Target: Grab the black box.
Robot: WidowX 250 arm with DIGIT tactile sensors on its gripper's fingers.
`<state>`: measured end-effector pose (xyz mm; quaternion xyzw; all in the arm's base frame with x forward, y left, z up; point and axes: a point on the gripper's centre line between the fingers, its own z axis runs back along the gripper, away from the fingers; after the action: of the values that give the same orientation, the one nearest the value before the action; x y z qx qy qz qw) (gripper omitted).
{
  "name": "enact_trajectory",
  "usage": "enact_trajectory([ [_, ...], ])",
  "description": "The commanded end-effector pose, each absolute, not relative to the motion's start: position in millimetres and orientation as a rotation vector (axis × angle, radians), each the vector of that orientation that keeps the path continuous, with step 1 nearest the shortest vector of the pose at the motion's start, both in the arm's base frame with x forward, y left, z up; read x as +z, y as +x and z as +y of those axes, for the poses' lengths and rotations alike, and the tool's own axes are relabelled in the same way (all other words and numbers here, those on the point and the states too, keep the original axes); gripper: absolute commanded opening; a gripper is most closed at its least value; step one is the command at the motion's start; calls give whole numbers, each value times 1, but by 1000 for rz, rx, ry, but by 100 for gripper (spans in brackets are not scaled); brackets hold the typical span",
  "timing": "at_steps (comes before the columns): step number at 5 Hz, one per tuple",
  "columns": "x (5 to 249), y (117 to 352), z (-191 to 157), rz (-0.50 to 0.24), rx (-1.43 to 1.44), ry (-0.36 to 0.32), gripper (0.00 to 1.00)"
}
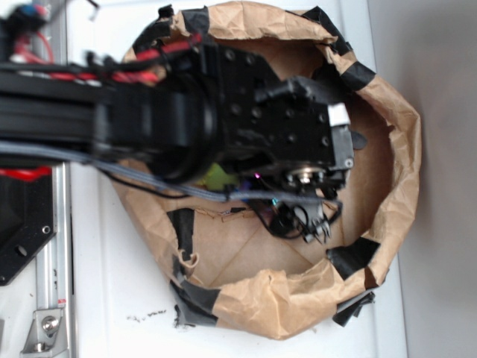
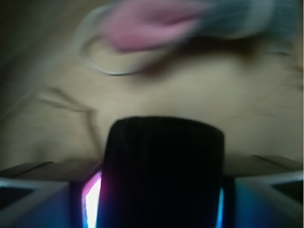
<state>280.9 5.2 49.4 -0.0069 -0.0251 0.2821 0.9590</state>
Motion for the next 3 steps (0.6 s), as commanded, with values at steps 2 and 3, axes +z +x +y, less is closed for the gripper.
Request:
enact_trajectory([
  [2, 172, 262, 28, -221, 340, -113, 0],
  [3, 171, 263, 20, -188, 268, -94, 0],
])
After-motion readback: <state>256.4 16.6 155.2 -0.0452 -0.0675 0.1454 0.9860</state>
